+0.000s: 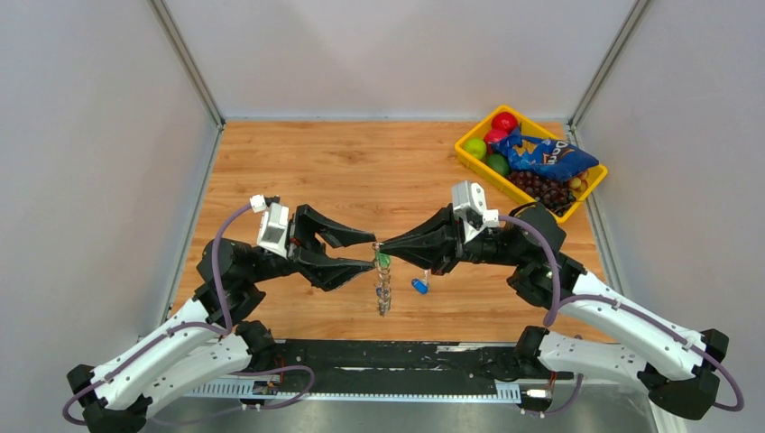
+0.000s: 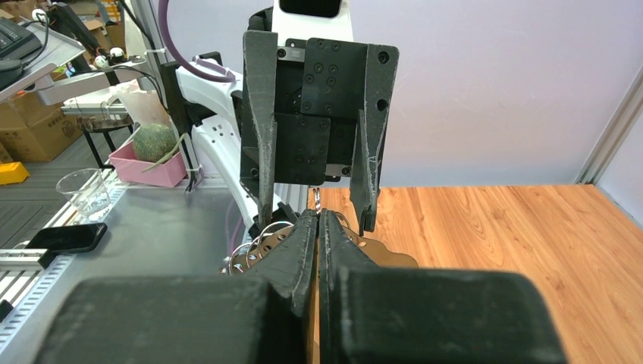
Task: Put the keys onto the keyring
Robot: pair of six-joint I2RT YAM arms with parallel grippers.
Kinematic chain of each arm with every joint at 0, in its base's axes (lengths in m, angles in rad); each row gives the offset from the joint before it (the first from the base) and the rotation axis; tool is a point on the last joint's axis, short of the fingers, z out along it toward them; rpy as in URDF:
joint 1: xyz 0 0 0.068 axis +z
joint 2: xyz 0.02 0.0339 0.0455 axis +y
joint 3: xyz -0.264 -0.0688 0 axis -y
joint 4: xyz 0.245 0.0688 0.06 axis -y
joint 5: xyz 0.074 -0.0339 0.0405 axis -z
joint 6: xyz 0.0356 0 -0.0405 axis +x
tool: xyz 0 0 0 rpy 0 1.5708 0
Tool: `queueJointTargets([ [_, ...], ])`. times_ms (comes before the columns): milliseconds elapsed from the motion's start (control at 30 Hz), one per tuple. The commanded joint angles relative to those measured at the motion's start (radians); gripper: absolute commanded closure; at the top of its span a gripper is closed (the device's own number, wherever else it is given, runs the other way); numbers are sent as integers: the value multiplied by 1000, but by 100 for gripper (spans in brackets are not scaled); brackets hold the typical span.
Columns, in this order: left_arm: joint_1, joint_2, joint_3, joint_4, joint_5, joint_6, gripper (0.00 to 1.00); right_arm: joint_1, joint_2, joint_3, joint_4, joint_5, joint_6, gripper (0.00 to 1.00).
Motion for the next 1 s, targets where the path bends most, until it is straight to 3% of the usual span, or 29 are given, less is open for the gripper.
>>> queueJointTargets([
  [0, -2, -7, 4, 5, 8, 9, 39, 19, -6, 9, 99, 60, 0, 100],
  [433, -2, -80, 56, -188, -110, 125, 38, 29, -28, -7, 92, 112, -4, 100],
  [967, -2, -37, 26, -11, -2, -10, 42, 42, -14, 0, 112, 140, 10, 100],
])
